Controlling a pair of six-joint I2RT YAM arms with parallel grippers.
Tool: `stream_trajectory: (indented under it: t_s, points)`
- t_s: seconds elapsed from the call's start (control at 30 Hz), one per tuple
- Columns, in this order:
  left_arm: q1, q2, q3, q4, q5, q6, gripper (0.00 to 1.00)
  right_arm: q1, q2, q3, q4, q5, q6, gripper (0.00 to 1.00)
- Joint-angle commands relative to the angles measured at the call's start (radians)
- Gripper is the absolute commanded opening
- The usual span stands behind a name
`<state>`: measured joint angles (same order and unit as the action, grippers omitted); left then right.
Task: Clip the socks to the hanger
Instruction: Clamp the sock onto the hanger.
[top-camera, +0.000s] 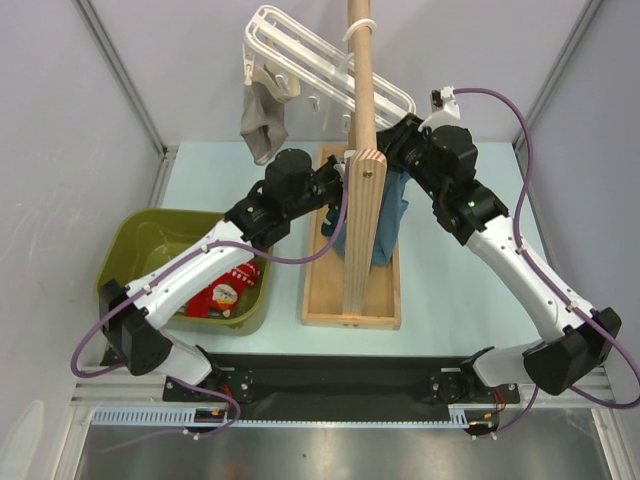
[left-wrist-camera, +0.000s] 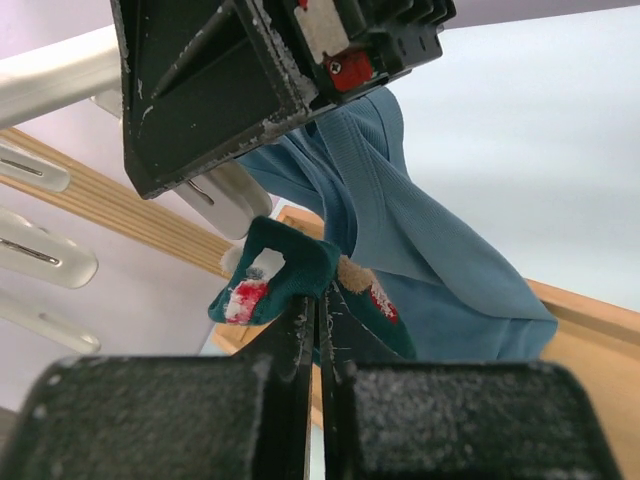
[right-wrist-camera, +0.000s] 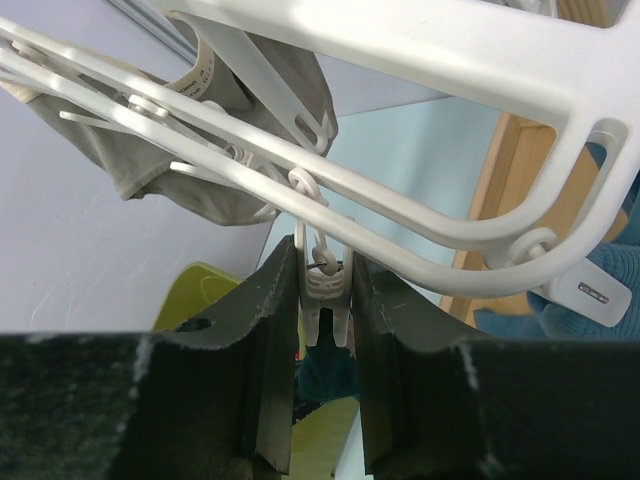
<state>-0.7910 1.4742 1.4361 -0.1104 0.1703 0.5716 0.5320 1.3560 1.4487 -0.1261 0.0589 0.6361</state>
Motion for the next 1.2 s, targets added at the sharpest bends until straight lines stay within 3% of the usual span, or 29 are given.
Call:
stream_trajectory:
  t_s: [0.0,0.23,0.6,1.0,1.17]
  points:
    - [-0.025,0.008,0.029,0.025,-0.014,0.085,0.0,0.002,0.012,0.024,-0.058,-0.033,-0.024,0.0]
    - [-0.027,-0.006,0.021,0.081,-0.017,0.083,0.0,0.002,0.026,0.013,-0.056,-0.042,-0.029,0.0]
    - [-0.03,-0.02,-0.06,0.258,-0.158,0.085,0.0,0.005,0.012,-0.007,-0.049,-0.076,-0.023,0.0]
    - [-0.033,-0.017,-0.055,0.242,-0.126,0.07,0.0,0.006,0.018,-0.002,-0.04,-0.065,-0.007,0.0]
    - [-0.036,-0.015,-0.057,0.241,-0.118,0.059,0.0,-0.003,0.018,0.002,-0.043,-0.068,-0.01,0.26]
